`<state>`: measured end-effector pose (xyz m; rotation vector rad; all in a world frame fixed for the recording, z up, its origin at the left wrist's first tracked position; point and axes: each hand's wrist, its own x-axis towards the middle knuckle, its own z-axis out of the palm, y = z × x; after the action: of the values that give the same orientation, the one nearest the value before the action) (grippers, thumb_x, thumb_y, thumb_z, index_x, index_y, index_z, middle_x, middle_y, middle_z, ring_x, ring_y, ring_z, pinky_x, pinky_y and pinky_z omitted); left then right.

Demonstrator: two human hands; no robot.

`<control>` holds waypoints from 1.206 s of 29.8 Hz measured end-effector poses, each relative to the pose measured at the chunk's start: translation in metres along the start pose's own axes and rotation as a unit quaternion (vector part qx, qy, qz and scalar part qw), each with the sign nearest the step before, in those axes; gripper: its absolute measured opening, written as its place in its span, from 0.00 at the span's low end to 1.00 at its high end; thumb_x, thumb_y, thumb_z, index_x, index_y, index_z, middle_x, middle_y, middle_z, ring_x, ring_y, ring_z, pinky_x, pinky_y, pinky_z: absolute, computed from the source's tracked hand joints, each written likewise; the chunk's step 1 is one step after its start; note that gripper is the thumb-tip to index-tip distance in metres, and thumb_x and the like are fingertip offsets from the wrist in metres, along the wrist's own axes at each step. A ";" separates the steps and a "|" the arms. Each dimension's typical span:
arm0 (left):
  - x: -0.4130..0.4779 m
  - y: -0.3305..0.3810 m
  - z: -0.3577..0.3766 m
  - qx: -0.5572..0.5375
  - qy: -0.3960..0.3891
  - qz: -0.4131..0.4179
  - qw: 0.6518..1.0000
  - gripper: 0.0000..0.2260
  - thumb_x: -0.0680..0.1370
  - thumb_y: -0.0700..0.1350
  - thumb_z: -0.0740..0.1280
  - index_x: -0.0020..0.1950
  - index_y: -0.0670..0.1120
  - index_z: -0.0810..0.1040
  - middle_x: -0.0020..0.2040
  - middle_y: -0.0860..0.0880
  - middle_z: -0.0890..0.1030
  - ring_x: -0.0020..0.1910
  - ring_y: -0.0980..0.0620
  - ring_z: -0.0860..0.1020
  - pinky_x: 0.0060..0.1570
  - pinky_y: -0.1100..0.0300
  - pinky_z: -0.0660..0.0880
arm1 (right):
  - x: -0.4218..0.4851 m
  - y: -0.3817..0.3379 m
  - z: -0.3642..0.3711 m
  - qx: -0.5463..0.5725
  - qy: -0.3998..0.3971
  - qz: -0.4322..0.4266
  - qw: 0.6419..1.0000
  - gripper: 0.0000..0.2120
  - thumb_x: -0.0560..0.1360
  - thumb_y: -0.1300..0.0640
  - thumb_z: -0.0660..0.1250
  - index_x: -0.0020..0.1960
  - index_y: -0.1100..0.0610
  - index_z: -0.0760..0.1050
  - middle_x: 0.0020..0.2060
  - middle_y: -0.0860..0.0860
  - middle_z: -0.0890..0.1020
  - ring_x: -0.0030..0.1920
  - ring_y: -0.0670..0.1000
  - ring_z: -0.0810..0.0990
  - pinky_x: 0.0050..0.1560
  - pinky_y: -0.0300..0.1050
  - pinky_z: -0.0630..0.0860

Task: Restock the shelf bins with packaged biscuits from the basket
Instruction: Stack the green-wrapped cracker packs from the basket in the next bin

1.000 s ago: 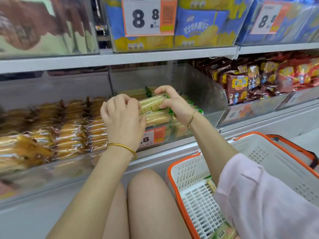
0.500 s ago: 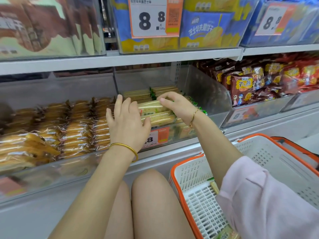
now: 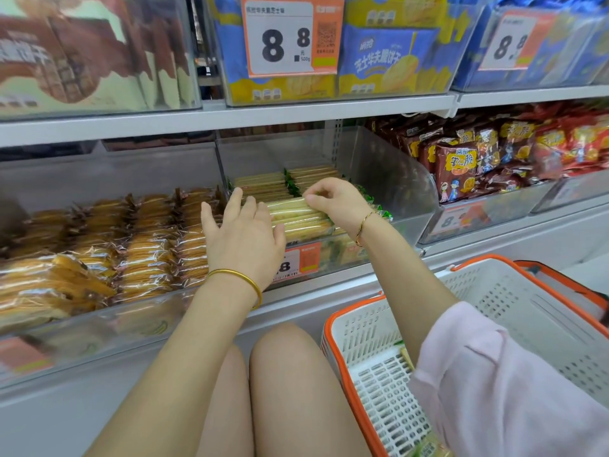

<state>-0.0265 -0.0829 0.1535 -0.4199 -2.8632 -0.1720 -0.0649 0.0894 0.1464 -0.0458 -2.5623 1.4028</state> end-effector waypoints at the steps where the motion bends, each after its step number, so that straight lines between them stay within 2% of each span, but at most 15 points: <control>1: 0.001 0.000 -0.001 0.006 -0.004 0.004 1.000 0.24 0.81 0.54 0.47 0.74 0.46 0.62 0.76 0.50 0.61 0.77 0.51 0.48 0.72 0.39 0.42 | 0.001 -0.001 0.001 0.010 0.013 -0.002 1.000 0.07 0.76 0.58 0.65 0.52 0.58 0.78 0.43 0.43 0.76 0.45 0.42 0.74 0.43 0.35 0.71; 4: 0.001 0.001 -0.002 0.015 -0.010 0.008 1.000 0.23 0.82 0.54 0.46 0.73 0.46 0.64 0.75 0.51 0.61 0.77 0.50 0.49 0.71 0.38 0.41 | 0.003 0.000 0.004 0.060 0.043 0.011 0.997 0.06 0.76 0.61 0.64 0.50 0.61 0.78 0.42 0.43 0.76 0.43 0.42 0.74 0.43 0.33 0.71; 7: 0.000 0.000 -0.002 0.030 -0.011 0.007 0.999 0.24 0.82 0.55 0.46 0.73 0.47 0.65 0.76 0.50 0.58 0.77 0.50 0.48 0.71 0.38 0.42 | 0.003 0.001 0.007 0.066 0.051 0.026 0.996 0.07 0.77 0.62 0.62 0.51 0.63 0.77 0.42 0.45 0.77 0.43 0.45 0.74 0.39 0.34 0.69; 11: -0.002 0.002 0.002 0.061 -0.025 0.010 0.998 0.26 0.82 0.56 0.44 0.75 0.45 0.60 0.77 0.49 0.57 0.77 0.49 0.47 0.71 0.37 0.42 | 0.003 -0.006 0.009 -0.045 -0.017 0.033 0.998 0.11 0.79 0.59 0.56 0.56 0.60 0.75 0.53 0.53 0.77 0.48 0.50 0.74 0.43 0.42 0.70; 15: -0.001 0.002 0.004 0.069 -0.026 0.009 0.997 0.26 0.82 0.56 0.43 0.75 0.44 0.62 0.76 0.49 0.59 0.77 0.49 0.47 0.71 0.37 0.42 | 0.002 -0.008 0.009 -0.073 -0.021 0.034 0.997 0.13 0.80 0.59 0.55 0.60 0.59 0.74 0.57 0.55 0.77 0.57 0.54 0.75 0.49 0.42 0.70; 20: -0.002 0.003 0.003 0.046 -0.009 0.006 0.999 0.24 0.82 0.55 0.46 0.70 0.45 0.68 0.72 0.50 0.66 0.76 0.50 0.51 0.71 0.38 0.44 | 0.002 -0.006 0.007 -0.096 -0.033 0.010 0.995 0.13 0.80 0.59 0.55 0.59 0.59 0.76 0.58 0.54 0.78 0.58 0.53 0.75 0.53 0.41 0.69; 23: -0.003 0.004 0.004 0.046 -0.008 0.004 0.999 0.24 0.82 0.55 0.46 0.70 0.45 0.68 0.71 0.49 0.68 0.76 0.50 0.53 0.71 0.38 0.44 | 0.002 -0.006 0.006 -0.123 -0.052 0.001 0.991 0.15 0.81 0.59 0.54 0.61 0.58 0.75 0.61 0.53 0.77 0.61 0.51 0.73 0.55 0.39 0.66; 30: -0.003 0.003 0.005 0.028 0.010 0.004 1.000 0.24 0.82 0.54 0.47 0.74 0.44 0.62 0.73 0.49 0.64 0.76 0.50 0.51 0.71 0.38 0.44 | -0.002 -0.004 0.006 -0.086 -0.007 0.010 0.996 0.16 0.81 0.55 0.55 0.65 0.59 0.73 0.61 0.53 0.76 0.61 0.52 0.73 0.59 0.43 0.68; 36: -0.006 0.008 0.001 0.003 0.034 0.011 0.999 0.22 0.82 0.52 0.49 0.72 0.44 0.65 0.72 0.49 0.66 0.75 0.49 0.54 0.71 0.38 0.43 | -0.007 -0.004 0.001 -0.061 0.025 0.009 0.998 0.15 0.81 0.55 0.56 0.64 0.59 0.72 0.60 0.53 0.77 0.59 0.51 0.74 0.55 0.41 0.68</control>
<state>-0.0188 -0.0763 0.1514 -0.4367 -2.7911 -0.1716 -0.0578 0.0859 0.1480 -0.1227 -2.6100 1.2338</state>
